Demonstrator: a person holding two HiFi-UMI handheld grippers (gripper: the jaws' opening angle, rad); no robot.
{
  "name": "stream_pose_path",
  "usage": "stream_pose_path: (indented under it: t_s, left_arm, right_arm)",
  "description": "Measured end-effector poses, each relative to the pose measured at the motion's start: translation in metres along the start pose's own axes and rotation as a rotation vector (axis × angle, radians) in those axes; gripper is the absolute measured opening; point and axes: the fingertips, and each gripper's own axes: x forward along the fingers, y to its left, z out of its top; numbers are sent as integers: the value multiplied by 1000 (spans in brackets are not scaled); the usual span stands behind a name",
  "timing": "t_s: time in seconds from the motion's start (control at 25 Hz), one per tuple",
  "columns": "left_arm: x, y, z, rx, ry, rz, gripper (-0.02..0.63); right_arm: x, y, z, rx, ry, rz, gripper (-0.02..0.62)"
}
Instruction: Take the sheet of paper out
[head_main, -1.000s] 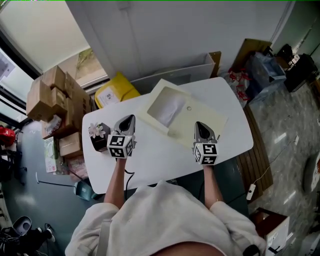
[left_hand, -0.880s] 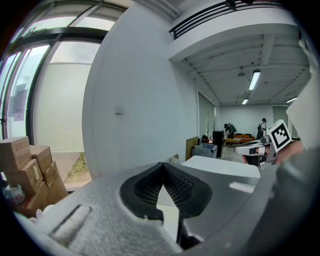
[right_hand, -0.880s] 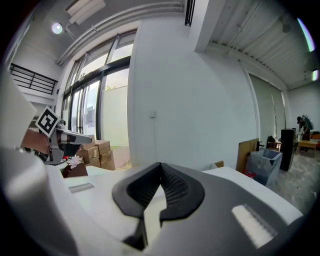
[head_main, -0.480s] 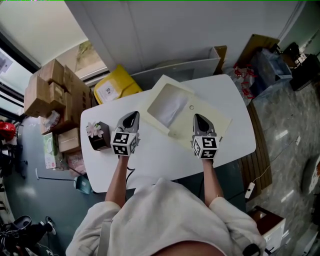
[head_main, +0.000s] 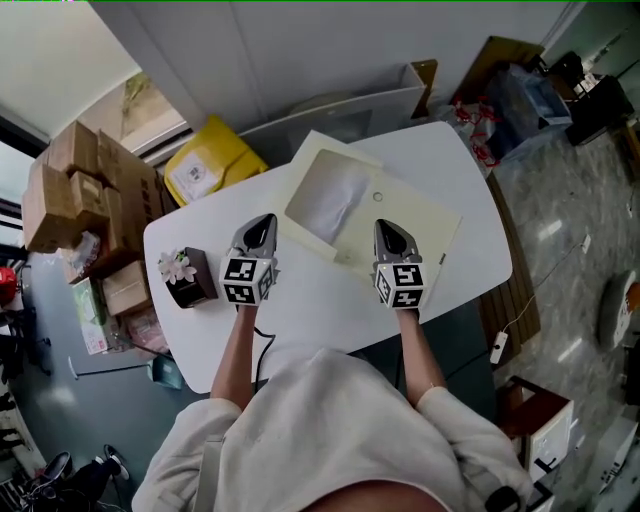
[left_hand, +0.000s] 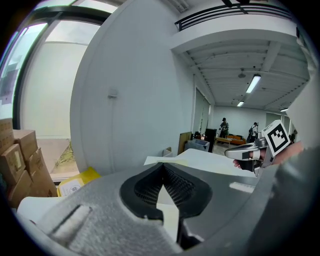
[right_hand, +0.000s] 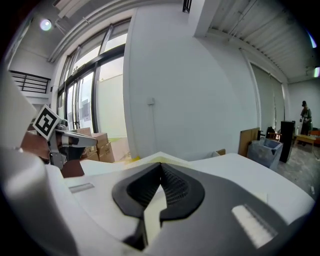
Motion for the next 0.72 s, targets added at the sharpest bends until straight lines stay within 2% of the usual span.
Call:
stream_pose_path:
  t_s: [0.28,0.72]
  left_arm:
    - [16,3,-30,-43,40,-40,5]
    - [24,15,-74,-100,108,-36,5]
  right_arm:
    - [14,9,-40,25,96,5,2]
    - [32,24,-100,68,236,27,6]
